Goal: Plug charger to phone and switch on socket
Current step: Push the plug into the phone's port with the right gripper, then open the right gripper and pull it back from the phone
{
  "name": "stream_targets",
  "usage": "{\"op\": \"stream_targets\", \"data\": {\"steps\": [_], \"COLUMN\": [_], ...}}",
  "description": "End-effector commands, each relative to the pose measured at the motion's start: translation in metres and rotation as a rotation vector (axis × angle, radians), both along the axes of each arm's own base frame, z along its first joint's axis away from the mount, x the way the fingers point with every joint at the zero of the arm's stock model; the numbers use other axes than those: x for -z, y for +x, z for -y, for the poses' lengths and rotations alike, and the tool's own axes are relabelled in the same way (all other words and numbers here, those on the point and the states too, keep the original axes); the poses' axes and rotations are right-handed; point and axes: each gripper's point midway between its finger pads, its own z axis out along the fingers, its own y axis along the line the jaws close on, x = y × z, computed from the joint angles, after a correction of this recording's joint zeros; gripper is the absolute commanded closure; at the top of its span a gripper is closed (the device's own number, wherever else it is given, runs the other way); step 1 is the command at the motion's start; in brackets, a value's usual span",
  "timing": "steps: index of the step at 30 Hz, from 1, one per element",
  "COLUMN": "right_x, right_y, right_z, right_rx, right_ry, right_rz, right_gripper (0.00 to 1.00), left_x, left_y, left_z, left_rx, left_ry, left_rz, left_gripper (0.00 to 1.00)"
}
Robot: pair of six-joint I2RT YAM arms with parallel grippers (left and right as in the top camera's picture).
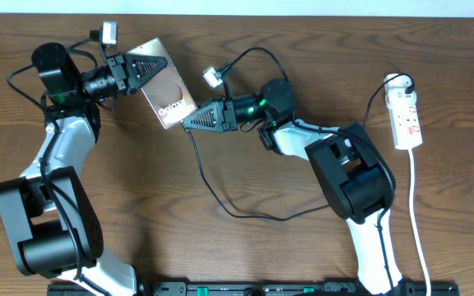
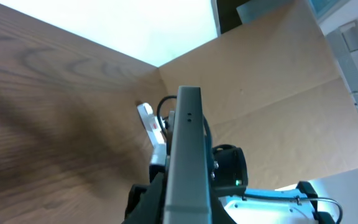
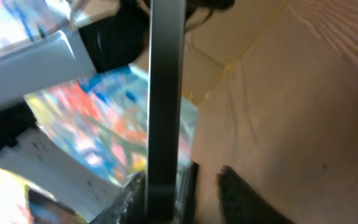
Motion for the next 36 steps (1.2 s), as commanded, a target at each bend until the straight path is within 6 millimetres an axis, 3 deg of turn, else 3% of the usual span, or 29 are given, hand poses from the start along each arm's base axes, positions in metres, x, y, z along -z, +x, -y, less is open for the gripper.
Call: {"op": "stream_targets", "data": {"steps": [1, 2, 3, 13, 20, 26, 36], "right_x": [-0.008, -0.007, -0.007, -0.006, 0.019, 0.065, 0.067], "right_y": [0.005, 0.004, 0.003, 0.008, 0.044, 0.08, 0.132], "right_z": [0.0, 0.001, 0.001, 0.006, 0.022, 0.054, 0.133], "right_rx": [0.022, 0.014, 0.007, 0.02, 0.131, 0.272, 0.439], "right_ry": [0.018, 0.016, 0.014, 0.01, -0.079, -0.209, -0.195], "right_rz": [0.022, 0.024, 0.025, 0.02, -0.139, -0.275, -0.366], "right_gripper": [0.16, 0.03, 0.01, 0.01, 0.01, 0.01, 0.01], "left_x": [-0.003, -0.003, -0.003, 0.003, 0.011, 0.011, 0.022], "left_y": [-0.001, 0.0, 0.002, -0.003, -0.013, -0.015, -0.019], "left_z": [-0.007, -0.01, -0.016, -0.064, -0.071, -0.069, -0.056], "left_rx": [-0.005, -0.018, -0.035, -0.105, -0.085, -0.072, -0.047], "left_ry": [0.002, 0.003, 0.003, -0.028, -0.073, -0.076, -0.061], "left_rz": [0.014, 0.014, 0.013, -0.059, -0.151, -0.15, -0.129], "left_gripper": [0.93, 0.93, 0.93, 0.92, 0.93, 0.93, 0.93]}}
